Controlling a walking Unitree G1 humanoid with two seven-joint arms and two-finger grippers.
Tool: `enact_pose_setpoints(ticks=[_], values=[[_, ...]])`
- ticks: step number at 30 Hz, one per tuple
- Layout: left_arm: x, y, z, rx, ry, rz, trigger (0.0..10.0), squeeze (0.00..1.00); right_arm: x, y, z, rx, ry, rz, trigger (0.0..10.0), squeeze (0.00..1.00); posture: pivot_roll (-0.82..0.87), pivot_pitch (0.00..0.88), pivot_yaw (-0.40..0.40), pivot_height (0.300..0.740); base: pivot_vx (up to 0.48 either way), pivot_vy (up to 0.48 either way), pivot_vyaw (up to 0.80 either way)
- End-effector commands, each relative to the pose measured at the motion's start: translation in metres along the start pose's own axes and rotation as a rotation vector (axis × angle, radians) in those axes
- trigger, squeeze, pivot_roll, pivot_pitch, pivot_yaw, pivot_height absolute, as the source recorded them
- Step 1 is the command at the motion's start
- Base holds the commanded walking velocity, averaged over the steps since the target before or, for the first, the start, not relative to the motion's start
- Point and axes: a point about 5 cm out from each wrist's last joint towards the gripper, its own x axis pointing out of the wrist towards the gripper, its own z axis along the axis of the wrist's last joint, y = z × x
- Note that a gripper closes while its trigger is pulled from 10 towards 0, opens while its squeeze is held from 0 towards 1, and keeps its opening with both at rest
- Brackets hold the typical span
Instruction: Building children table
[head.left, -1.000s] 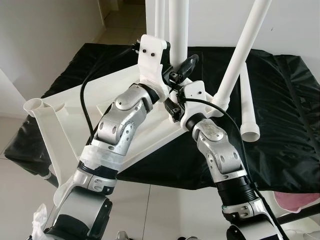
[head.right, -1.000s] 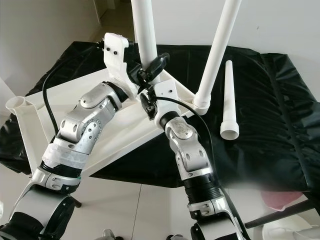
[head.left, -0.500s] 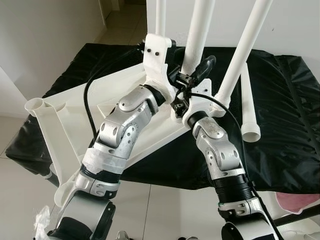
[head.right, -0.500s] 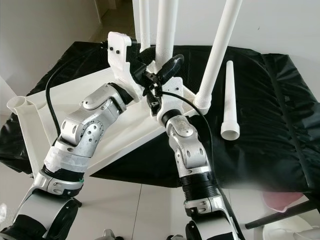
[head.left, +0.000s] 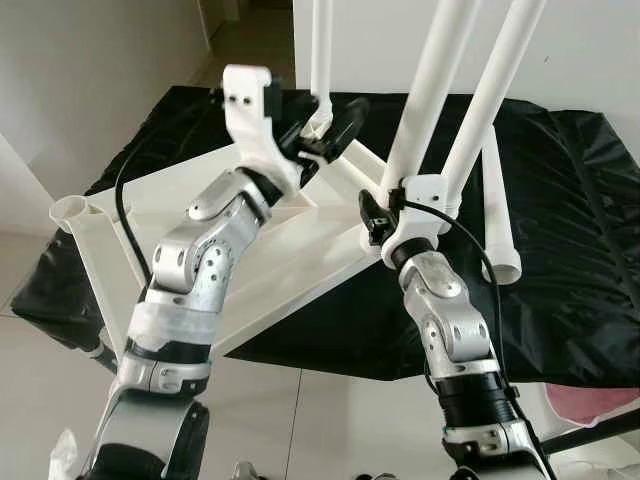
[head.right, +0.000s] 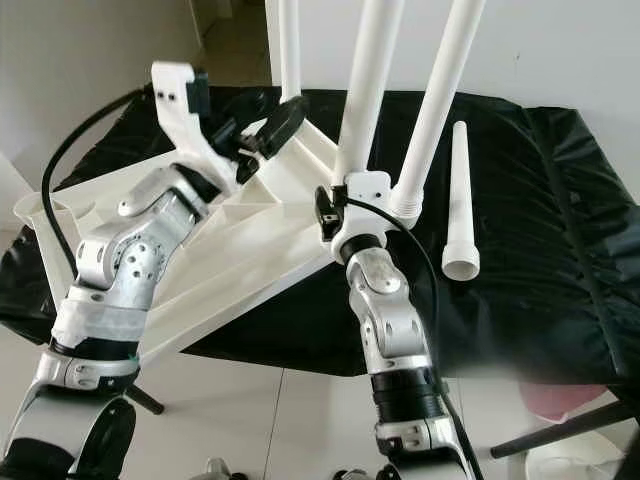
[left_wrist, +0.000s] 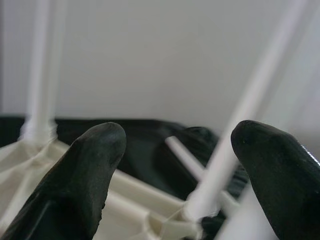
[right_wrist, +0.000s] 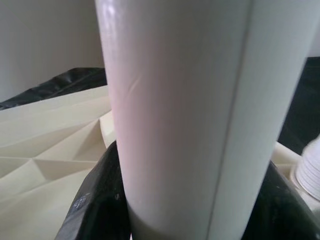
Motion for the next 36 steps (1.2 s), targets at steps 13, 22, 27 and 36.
enact_pose_setpoints(ticks=[13,22,27,36], values=[[-0.038,0.016,-0.042,0.165,0.147,0.167,10.0,0.0,-0.009,-0.009,0.012,-0.046,-0.139,-0.04,10.0,0.0,0.01,0.07,-0.004,0.74,0.0,0.0,0.0],[-0.055,0.021,-0.076,0.163,0.294,0.19,10.0,0.0,-0.026,-0.016,0.01,-0.046,-0.169,-0.085,10.0,0.0,0.0,0.071,0.013,0.74,0.0,0.0,0.0],[-0.059,0.023,-0.085,0.182,0.354,0.184,10.0,0.0,-0.034,-0.02,0.009,-0.046,-0.181,-0.108,10.0,0.0,-0.01,0.067,0.014,0.74,0.0,0.0,0.0],[-0.069,0.029,-0.102,0.232,0.492,0.184,10.0,1.0,-0.044,-0.026,0.006,-0.044,-0.175,-0.141,10.0,0.0,-0.01,0.06,0.015,0.74,0.0,0.0,0.0]])
